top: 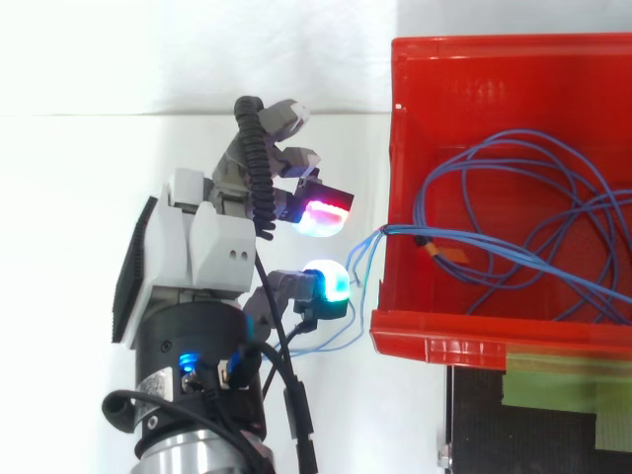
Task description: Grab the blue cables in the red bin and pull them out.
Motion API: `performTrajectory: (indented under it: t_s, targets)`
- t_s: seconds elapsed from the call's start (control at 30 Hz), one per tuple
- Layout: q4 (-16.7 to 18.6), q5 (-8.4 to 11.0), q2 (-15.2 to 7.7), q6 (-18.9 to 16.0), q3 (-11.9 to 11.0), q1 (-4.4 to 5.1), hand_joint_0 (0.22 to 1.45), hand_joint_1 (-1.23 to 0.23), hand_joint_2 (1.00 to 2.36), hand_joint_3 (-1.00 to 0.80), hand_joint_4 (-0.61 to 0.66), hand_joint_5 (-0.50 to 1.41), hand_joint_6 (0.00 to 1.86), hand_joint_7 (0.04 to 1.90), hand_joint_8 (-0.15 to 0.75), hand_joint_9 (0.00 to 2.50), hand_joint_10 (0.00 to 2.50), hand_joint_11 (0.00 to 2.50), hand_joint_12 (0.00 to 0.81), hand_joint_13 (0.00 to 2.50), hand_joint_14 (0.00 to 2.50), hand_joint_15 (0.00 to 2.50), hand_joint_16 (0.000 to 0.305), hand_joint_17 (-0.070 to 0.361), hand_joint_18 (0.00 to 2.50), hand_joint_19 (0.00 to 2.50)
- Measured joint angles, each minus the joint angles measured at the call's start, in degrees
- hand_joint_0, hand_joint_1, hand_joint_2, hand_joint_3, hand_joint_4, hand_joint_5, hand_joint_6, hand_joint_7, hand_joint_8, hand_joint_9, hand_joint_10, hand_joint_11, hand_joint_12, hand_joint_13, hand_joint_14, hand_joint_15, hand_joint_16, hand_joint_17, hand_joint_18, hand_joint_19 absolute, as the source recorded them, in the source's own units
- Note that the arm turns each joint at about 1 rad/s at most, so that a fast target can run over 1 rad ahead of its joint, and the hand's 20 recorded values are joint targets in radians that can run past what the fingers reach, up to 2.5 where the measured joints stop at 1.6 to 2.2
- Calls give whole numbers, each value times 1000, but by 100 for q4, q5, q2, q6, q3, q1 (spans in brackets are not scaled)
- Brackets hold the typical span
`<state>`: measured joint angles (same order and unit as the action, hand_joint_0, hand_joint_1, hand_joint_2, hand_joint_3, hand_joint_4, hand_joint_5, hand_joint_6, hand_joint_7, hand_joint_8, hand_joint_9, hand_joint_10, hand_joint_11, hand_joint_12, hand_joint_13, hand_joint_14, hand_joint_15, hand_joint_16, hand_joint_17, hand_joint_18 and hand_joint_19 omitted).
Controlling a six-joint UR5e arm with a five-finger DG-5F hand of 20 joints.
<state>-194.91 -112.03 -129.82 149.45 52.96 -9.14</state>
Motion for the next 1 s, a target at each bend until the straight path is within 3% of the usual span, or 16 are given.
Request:
performTrajectory:
  t_s: [1.0]
  targets:
    - [-138, -56, 0, 543, 38, -66, 840, -1002, 1000, -1000, 79, 789, 93, 800, 244, 758, 21, 616, 350, 539, 13, 336, 47, 106, 467, 421]
